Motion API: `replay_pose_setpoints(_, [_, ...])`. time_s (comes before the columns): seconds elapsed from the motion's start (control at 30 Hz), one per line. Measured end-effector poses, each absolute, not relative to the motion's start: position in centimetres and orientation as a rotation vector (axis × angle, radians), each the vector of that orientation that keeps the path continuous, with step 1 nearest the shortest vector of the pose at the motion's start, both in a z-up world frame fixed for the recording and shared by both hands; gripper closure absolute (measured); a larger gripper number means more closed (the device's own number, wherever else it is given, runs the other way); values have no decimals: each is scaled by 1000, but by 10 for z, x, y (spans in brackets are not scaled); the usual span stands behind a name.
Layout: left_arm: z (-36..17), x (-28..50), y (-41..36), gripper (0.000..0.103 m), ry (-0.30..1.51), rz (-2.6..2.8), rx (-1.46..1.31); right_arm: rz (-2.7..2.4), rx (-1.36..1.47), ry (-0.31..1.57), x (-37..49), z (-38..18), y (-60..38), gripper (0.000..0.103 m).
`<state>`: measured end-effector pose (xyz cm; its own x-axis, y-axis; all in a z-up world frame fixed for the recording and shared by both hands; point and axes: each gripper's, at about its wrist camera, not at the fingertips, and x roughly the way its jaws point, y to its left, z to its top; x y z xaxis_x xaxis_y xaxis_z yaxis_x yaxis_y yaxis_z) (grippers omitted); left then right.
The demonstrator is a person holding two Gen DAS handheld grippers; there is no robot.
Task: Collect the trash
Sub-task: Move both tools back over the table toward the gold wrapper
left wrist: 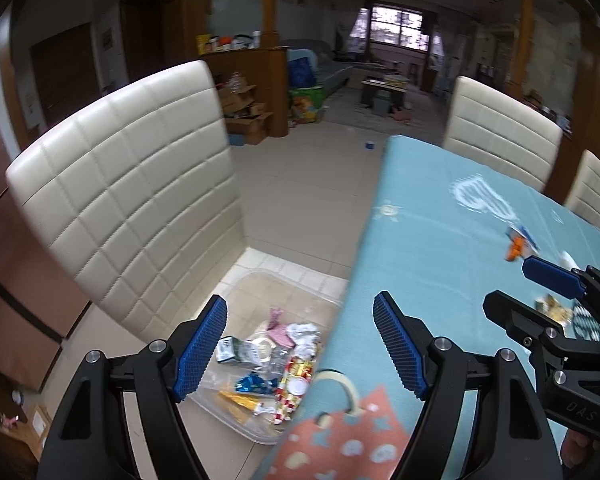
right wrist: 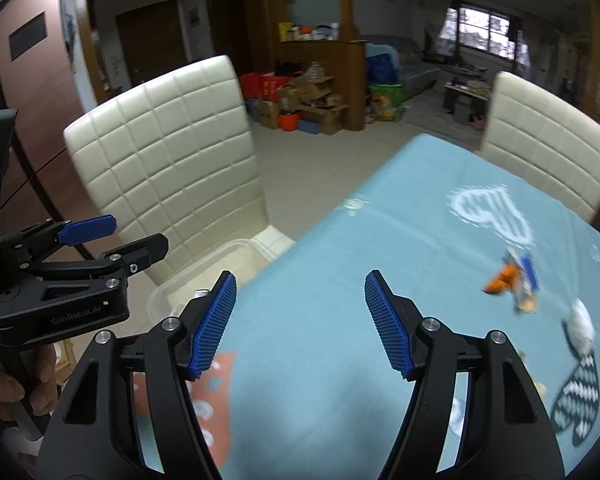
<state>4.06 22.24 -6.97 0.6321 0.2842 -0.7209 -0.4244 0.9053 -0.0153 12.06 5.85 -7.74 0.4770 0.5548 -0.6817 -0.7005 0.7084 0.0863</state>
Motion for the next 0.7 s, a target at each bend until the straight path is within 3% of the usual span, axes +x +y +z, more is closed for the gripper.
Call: replay_pose_setpoints(0.7, [-92, 121, 10, 21, 879, -131, -24, 209, -28, 816, 115, -87, -177, 31])
